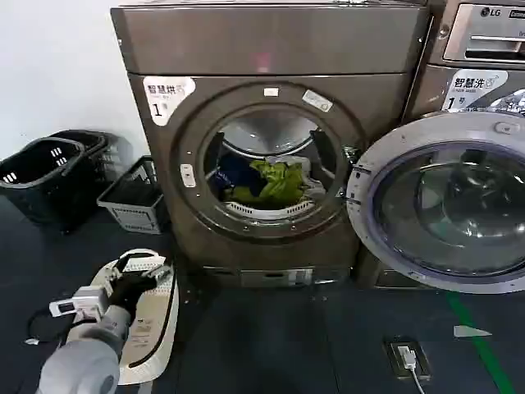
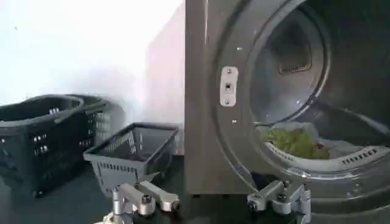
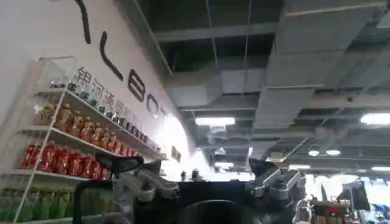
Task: Grasp the clothes from the dryer.
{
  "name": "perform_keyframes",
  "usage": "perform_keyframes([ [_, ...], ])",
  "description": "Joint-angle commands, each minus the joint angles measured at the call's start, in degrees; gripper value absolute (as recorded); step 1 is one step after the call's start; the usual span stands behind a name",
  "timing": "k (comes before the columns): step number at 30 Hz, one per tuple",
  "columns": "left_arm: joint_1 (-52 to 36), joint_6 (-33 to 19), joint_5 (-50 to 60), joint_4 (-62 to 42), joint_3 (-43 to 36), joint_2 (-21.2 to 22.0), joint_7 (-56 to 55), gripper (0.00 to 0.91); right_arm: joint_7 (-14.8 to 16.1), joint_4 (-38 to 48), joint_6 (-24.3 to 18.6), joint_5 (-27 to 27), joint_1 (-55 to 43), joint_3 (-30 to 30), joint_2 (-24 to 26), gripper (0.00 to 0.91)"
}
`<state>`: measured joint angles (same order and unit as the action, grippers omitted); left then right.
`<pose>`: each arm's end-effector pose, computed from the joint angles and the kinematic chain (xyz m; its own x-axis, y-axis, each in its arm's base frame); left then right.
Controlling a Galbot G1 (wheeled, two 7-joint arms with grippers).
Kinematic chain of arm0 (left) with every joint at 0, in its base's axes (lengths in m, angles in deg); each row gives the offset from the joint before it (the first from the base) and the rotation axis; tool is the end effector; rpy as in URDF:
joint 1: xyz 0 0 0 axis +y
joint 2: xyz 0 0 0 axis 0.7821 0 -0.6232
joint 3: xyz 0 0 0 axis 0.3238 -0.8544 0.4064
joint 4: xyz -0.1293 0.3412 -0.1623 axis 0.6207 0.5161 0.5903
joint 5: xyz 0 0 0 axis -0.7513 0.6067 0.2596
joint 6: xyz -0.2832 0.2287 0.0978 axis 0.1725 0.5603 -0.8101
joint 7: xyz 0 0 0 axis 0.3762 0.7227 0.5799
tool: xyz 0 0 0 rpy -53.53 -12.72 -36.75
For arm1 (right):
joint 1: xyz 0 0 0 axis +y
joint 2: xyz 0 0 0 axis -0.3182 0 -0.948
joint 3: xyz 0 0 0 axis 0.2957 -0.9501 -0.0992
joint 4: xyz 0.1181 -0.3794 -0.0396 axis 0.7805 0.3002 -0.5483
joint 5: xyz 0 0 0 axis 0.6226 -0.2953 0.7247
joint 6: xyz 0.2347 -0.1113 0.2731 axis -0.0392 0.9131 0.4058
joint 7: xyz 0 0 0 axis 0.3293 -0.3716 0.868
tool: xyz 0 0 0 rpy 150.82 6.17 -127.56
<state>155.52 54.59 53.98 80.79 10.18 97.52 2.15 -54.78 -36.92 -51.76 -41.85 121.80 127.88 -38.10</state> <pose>0.2470 0.0797 -0.2039 -0.9689 -0.0573 0.2406 -0.0592 0.9982 -0.0006 -0.1412 -0.4539 0.0620 -0.2174 0.8496 -0.4806 0.9751 0.2110 -0.0681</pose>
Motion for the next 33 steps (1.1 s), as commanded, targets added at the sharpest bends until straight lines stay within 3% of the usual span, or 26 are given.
perform_keyframes([
  [1, 0.00, -0.16, 0.42, -0.02, 0.06, -0.03, 0.10, 0.907, 2.03, -0.03, -1.26, 0.02, 0.23, -0.29, -0.32, 0.907],
  [5, -0.11, -0.37, 1.15, -0.01, -0.08, 0.00, 0.26, 0.907, 3.95, -0.62, -2.32, -0.88, -0.24, -1.04, -1.07, 0.907],
  [33, -0.40, -0.37, 1.28, 0.25, -0.24, 0.12, 0.58, 0.907, 3.58, -0.63, -3.83, 0.79, 0.28, -0.23, -0.35, 0.907],
])
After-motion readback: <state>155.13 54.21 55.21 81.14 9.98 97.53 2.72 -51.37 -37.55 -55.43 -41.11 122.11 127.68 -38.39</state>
